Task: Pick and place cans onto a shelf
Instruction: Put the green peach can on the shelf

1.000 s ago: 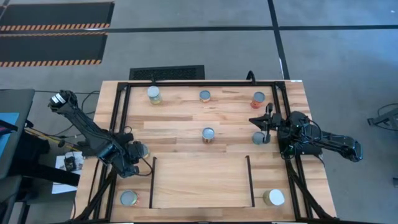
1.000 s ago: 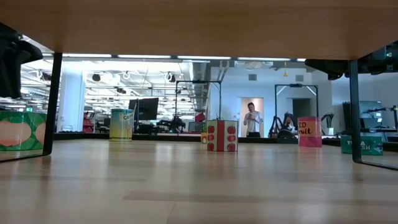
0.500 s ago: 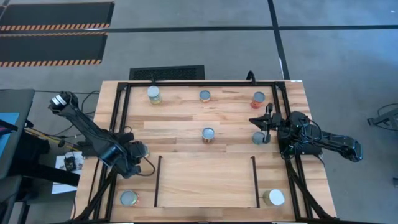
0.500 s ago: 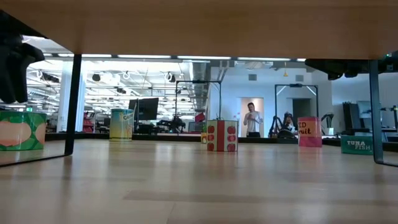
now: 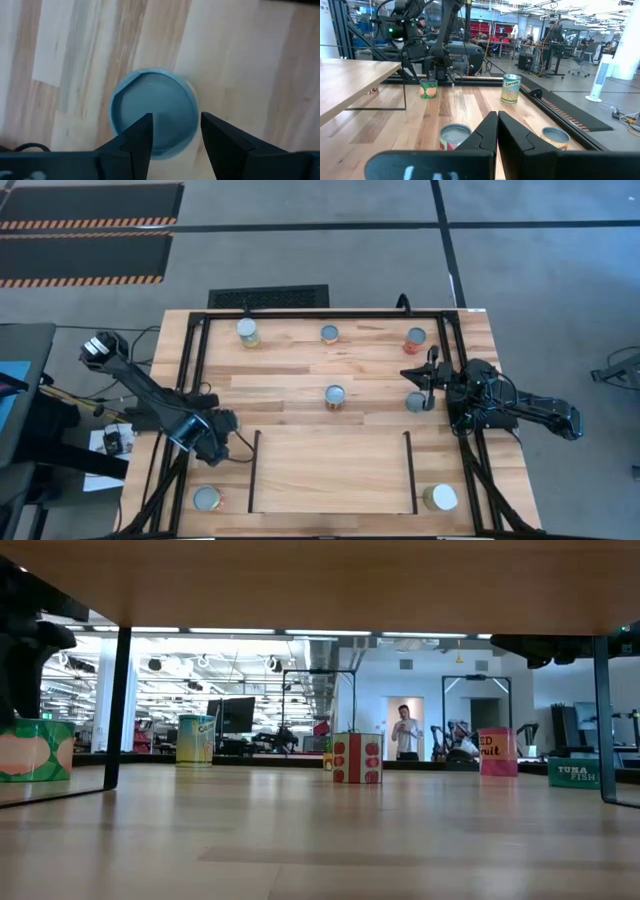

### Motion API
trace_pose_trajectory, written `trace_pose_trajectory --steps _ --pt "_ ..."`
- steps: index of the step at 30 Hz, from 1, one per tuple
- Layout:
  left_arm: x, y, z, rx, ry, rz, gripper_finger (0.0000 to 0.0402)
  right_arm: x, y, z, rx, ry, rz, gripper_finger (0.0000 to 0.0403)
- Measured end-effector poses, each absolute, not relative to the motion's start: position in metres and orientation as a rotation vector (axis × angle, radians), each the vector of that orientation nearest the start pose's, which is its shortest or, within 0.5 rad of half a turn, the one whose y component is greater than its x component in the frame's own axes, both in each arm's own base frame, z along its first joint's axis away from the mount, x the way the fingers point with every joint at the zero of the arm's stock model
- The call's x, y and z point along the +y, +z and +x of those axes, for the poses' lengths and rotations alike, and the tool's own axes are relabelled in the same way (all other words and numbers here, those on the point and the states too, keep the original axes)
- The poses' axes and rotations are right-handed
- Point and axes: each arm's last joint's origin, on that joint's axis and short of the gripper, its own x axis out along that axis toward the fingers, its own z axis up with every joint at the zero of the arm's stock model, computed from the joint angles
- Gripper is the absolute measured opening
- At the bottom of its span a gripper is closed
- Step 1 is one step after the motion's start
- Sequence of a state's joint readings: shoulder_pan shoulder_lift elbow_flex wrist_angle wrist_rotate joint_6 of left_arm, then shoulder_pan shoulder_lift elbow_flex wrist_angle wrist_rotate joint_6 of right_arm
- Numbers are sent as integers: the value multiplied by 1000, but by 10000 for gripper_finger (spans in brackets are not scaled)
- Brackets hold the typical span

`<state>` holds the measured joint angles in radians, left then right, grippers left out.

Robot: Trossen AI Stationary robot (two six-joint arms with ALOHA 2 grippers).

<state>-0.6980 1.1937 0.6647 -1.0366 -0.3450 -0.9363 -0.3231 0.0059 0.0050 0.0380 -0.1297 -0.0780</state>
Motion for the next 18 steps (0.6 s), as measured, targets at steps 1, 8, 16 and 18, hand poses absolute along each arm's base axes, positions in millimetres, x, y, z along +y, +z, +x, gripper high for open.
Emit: trace_pose_trajectory --steps 1,8,16,18 --pt "-99 180 134 1311 363 8 158 -27 168 94 -28 -195 -86 38" --pt "-103 171 139 1368 348 53 106 -27 168 94 -28 -194 -86 38" --pt "-95 186 133 1399 323 69 8 -27 168 94 -28 -195 -86 38" --pt "-90 203 128 1376 357 57 4 -27 168 94 -28 -195 -86 38"
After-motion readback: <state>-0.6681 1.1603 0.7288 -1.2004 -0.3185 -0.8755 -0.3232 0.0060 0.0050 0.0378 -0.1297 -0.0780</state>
